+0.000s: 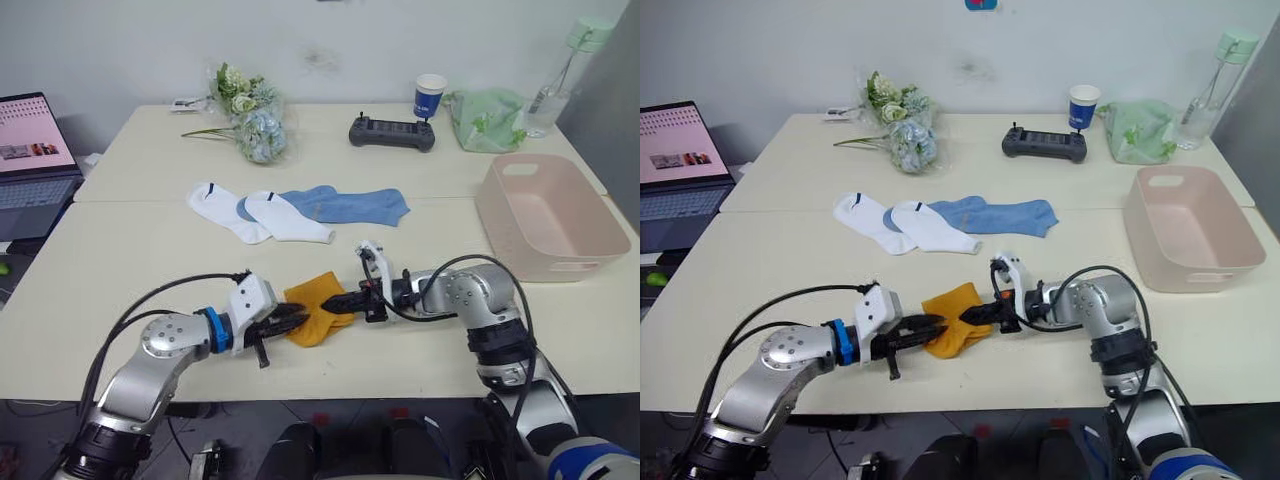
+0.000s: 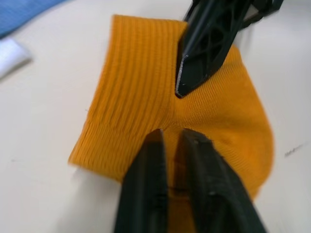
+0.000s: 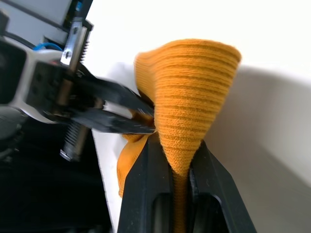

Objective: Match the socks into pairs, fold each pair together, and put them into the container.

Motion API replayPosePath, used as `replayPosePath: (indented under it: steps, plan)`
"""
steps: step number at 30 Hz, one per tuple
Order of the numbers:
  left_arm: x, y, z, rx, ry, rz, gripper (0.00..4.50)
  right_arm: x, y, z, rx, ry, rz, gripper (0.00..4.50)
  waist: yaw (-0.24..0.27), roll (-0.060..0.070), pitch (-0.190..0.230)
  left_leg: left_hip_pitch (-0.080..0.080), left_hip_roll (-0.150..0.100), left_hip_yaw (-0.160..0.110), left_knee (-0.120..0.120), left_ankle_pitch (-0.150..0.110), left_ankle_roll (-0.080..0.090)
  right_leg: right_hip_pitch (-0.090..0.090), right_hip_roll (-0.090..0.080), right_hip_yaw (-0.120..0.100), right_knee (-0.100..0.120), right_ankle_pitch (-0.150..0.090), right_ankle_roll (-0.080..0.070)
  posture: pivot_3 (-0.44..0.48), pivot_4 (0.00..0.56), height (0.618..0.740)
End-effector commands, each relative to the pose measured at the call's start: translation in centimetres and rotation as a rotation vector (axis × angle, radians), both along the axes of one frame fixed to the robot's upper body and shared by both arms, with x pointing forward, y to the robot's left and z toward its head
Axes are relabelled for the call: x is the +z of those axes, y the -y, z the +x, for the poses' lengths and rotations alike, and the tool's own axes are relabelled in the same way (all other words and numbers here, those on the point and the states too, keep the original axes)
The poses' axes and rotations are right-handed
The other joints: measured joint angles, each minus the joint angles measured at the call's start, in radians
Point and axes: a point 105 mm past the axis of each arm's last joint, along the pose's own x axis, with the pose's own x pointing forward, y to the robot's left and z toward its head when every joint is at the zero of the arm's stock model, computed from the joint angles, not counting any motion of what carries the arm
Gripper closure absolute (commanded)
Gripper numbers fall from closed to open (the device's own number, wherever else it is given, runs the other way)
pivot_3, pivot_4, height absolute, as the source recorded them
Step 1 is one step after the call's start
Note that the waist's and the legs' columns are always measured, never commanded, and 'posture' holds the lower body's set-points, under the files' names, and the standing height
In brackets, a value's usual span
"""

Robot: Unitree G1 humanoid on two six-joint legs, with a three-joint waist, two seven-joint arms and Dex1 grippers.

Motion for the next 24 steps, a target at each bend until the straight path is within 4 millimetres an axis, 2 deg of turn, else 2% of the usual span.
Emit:
replayPosePath:
  steps: [1,4,6,9,11,14,17,20,24]
  plan:
    - [5.2,0.4,-0.3,-0.017,0.03,-0.146,2.64,4.0,0.8,0.2,0.015,0.202,0.065,4.5,0.002,0.0,0.0,0.0,0.0,0.0,0.0,0.0,0.0,0.0,0.0,0.0,0.0,0.0,0.0,0.0,0.15,0.74]
    - [7.4,1.2,-0.7,-0.064,0.011,-0.184,1.68,5.4,2.7,0.9,0.004,0.407,-0.033,4.5,0.006,0.0,0.0,-0.001,0.0,0.0,0.001,0.0,0.0,0.0,0.0,-0.001,0.0,0.0,0.0,0.0,0.15,0.74]
    - [8.8,1.8,-0.1,-0.067,0.04,-0.203,1.04,6.2,4.0,1.5,-0.007,0.544,-0.115,4.5,0.008,-0.001,0.0,0.0,-0.001,0.001,0.001,0.0,0.0,0.001,0.0,-0.001,-0.001,0.0,0.0,0.0,0.15,0.74]
    - [11.3,3.4,1.2,-0.087,0.094,-0.242,0.06,8.5,6.9,3.5,-0.091,0.732,-0.237,4.5,0.01,-0.002,0.001,0.0,0.0,0.001,0.001,0.0,0.0,0.001,0.0,-0.002,0.0,0.0,0.0,0.0,0.15,0.74]
    - [12.8,4.4,1.5,-0.119,0.12,-0.258,0.02,9.9,9.1,4.5,-0.104,0.87,-0.363,4.5,0.012,-0.002,0.001,-0.001,0.0,0.001,0.002,0.0,0.0,0.001,0.0,-0.001,0.0,0.0,0.0,0.0,0.15,0.74]
    - [15.0,5.9,2.2,-0.157,0.178,-0.276,0.02,13.1,12.7,5.8,-0.17,1.012,-0.507,4.5,0.013,-0.004,0.002,-0.001,0.0,0.004,0.001,0.0,0.0,0.001,0.0,-0.001,-0.002,0.0,0.0,0.0,0.15,0.74]
    - [16.9,8.2,3.4,-0.193,0.264,-0.249,0.02,16.4,17.5,7.2,-0.25,1.154,-0.742,4.5,0.018,-0.006,0.004,-0.001,0.0,0.005,0.001,0.0,0.0,0.001,0.0,-0.001,-0.002,0.0,0.0,0.0,0.15,0.74]
    - [18.5,10.6,3.4,-0.251,0.271,-0.321,0.02,17.6,20.6,8.2,-0.274,1.227,-0.923,4.5,0.023,-0.007,0.005,-0.001,0.0,0.007,0.002,0.0,0.0,0.002,0.0,0.0,-0.002,0.0,0.001,0.0,0.15,0.74]
    - [19.9,13.7,3.9,-0.297,0.331,-0.357,0.02,18.2,26.2,9.8,-0.278,1.309,-1.285,4.5,0.022,-0.007,0.005,-0.001,0.0,0.013,0.001,0.0,0.0,0.001,0.0,0.0,-0.003,0.0,0.001,0.0,0.15,0.74]
